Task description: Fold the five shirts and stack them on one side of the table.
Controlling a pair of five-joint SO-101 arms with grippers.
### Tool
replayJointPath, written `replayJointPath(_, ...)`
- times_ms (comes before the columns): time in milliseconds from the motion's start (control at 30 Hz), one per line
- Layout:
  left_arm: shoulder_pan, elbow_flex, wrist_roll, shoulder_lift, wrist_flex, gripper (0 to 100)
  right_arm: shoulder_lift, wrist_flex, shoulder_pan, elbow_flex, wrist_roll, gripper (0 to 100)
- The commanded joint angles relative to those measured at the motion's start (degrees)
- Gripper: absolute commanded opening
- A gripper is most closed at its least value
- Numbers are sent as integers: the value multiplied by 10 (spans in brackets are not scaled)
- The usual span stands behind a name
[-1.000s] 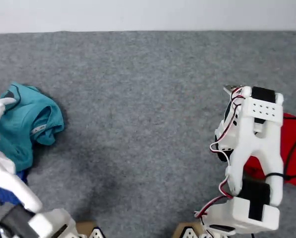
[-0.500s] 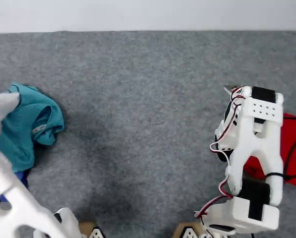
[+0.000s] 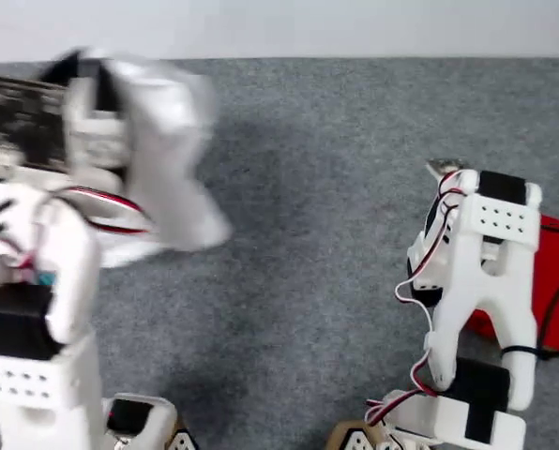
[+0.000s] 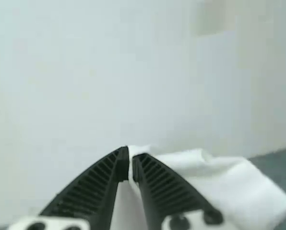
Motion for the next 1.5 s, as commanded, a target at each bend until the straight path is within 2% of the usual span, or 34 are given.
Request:
replayJointPath(0,101,-7,-11,-15,5,4,-28,23,-2,9,-4,9)
replayJointPath(133,105,79,-77,-18,44,4,-29,23,-6,13,-4,9)
replayJointPath(333,-55,223,-84,-18,71,6,-29,23,-7,11,-4,9)
replayJointPath(467,-144,324,-178,-19,71,86,-29,23,-25,11,-3,9)
replayJointPath(600,-210,389,-208,-19,70,186,-29,22,-96,10,-3,9)
replayJointPath(800,-308,402,-209,-17,70,203,-22,22,-237,-45,-3,12)
replayJointPath(867,-346,401,-209,-17,70,203,-13,22,-277,-92,-3,54)
replayJointPath(967,-404,403,-207,-17,70,201,18,22,-333,-170,-3,172)
replayJointPath(1033,-446,404,-206,-16,70,200,50,22,-368,-215,-3,225)
replayJointPath(1200,-543,413,-196,-16,69,200,168,21,-460,-317,-2,230)
replayJointPath(1333,-585,437,-196,-16,65,200,275,21,-525,-389,45,231)
replayJointPath(1467,-611,467,-196,-16,37,200,374,21,-553,-455,80,231)
